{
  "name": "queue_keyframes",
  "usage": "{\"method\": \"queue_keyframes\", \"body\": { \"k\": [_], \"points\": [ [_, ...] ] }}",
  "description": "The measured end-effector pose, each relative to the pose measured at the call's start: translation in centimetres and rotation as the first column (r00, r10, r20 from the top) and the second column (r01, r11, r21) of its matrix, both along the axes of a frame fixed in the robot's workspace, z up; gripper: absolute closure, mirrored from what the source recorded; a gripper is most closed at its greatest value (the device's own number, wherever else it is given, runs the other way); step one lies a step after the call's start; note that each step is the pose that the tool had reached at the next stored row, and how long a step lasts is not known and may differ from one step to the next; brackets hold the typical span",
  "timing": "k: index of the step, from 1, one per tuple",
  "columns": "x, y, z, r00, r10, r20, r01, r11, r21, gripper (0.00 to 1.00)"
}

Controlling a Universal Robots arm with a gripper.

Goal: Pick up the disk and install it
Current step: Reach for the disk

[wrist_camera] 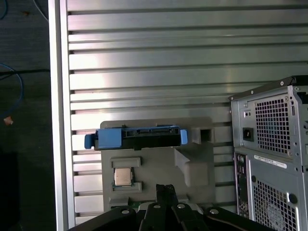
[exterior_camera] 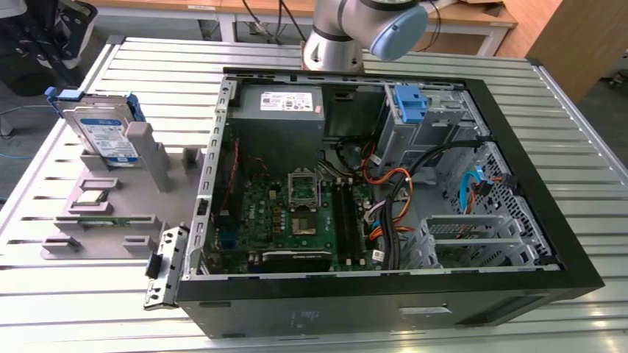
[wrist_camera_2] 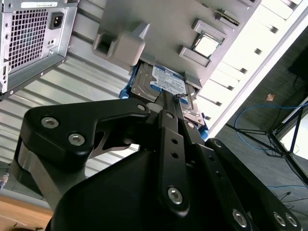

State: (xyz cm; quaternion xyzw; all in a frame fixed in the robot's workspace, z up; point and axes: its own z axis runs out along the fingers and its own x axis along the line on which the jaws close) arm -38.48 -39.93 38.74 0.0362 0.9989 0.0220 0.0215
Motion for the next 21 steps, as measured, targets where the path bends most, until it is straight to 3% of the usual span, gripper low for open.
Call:
{"method": "queue_keyframes", "body": {
  "k": [21],
  "points": [
    [-0.85, 0.0, -0.04, 1.0, 0.0, 0.0, 0.0, 1.0, 0.0, 0.9]
  ]
}}
